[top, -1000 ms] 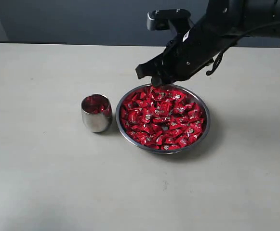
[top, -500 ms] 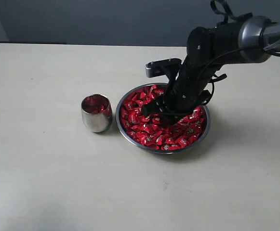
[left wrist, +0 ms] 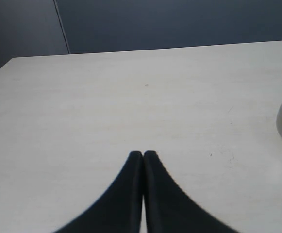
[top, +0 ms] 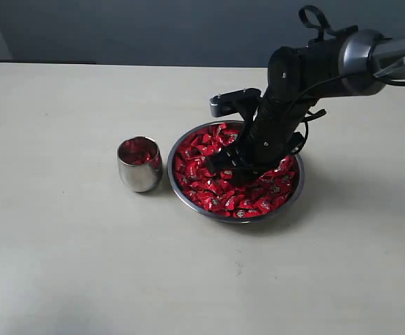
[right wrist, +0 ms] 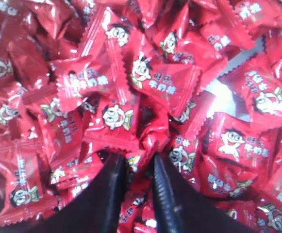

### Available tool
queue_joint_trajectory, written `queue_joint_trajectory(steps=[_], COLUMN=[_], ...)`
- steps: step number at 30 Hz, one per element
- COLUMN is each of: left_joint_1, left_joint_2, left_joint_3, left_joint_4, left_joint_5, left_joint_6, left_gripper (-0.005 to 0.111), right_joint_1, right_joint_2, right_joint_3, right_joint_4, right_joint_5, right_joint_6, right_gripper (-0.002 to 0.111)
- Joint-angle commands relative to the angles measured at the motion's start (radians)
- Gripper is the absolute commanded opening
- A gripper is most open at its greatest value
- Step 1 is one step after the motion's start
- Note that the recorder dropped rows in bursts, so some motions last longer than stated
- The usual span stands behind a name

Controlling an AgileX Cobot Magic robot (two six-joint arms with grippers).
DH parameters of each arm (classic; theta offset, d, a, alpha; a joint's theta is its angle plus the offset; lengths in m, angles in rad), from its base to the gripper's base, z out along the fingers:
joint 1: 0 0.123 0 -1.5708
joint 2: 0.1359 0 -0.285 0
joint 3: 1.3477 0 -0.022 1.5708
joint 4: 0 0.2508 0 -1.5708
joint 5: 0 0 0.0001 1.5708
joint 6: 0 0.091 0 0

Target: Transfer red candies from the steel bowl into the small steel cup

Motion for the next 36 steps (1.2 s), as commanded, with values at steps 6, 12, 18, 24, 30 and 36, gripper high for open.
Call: queue_joint_trajectory(steps=[6,12,18,24,30,36], left_joint_1=[0.002,0.002,0.002,0.002,0.002,0.002], left_joint_2=[-0.005,-0.005,-0.005,-0.005,-0.005,-0.005], left_joint_3=[0.002,0.002,0.002,0.002,0.002,0.002], left_joint_4=[0.002,0.002,0.002,0.002,0.002,0.002], left_joint_5=[-0.010,-0.010,-0.010,-0.010,-0.010,-0.010], left_joint_6=[-0.002,-0.002,-0.002,-0.002,-0.002,-0.002], left_gripper=[0.000,0.000,0.000,0.000,0.000,0.000], right_joint_1=[-0.004,-0.004,-0.004,-0.002,-0.002,-0.002], right_joint_2=[-0.001,-0.001,-0.001,-0.001,-0.001,-0.018], right_joint_3=[-0.005,-0.005,-0.005,-0.005,-0.005,-0.029], right_joint_4=[-0.002,0.009,0.013,0.019,0.017,0.007], right_joint_5=[0.012,-0.003,-0.005,-0.001,0.009,0.025], right_joint_6=[-0.037,-0.037,-0.037,-0.037,-0.037,-0.037], right_gripper=[0.037,0.031,0.031,0.013,-0.001,-0.001])
